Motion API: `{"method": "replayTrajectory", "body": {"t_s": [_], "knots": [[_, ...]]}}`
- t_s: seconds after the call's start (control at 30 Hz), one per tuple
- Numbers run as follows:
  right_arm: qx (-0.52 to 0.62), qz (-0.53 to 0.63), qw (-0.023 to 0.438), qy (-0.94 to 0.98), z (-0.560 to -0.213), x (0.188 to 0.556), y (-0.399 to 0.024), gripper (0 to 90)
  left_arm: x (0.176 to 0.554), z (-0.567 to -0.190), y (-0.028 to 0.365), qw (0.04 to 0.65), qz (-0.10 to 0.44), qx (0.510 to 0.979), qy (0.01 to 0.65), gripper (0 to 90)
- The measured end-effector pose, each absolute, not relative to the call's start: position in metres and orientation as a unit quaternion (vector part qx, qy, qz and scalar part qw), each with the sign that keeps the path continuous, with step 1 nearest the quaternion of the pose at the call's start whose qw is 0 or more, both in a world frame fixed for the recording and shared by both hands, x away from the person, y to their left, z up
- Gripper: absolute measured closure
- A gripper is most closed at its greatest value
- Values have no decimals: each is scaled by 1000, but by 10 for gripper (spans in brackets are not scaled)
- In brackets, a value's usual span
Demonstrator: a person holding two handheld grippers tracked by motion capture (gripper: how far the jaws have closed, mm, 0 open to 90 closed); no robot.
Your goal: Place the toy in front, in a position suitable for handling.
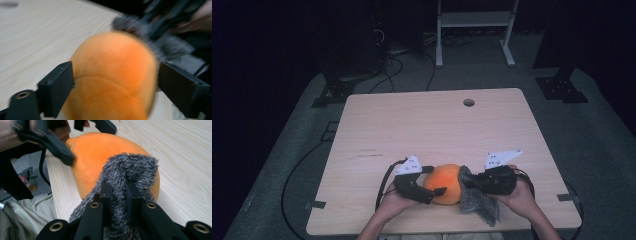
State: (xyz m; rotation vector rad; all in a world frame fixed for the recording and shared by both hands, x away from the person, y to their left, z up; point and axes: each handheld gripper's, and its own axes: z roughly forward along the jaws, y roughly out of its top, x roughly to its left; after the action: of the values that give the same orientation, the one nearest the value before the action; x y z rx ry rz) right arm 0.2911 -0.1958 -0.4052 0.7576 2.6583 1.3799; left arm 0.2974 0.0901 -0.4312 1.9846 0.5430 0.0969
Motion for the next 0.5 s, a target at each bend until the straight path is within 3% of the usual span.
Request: {"method": "replayTrajectory", "body": {"t_s": [0.17, 0.33, 0.5], "knots": [[250, 453, 54, 854, -398, 289, -195, 783, 290, -426, 86, 539, 111, 807, 212, 436], [263, 473, 90, 836, -386, 289, -195, 784, 294, -422, 85, 563, 152, 786, 205, 438], [272, 445, 58, 851, -413, 300, -190, 781, 297, -437, 94, 526, 129, 816, 203, 385]]}}
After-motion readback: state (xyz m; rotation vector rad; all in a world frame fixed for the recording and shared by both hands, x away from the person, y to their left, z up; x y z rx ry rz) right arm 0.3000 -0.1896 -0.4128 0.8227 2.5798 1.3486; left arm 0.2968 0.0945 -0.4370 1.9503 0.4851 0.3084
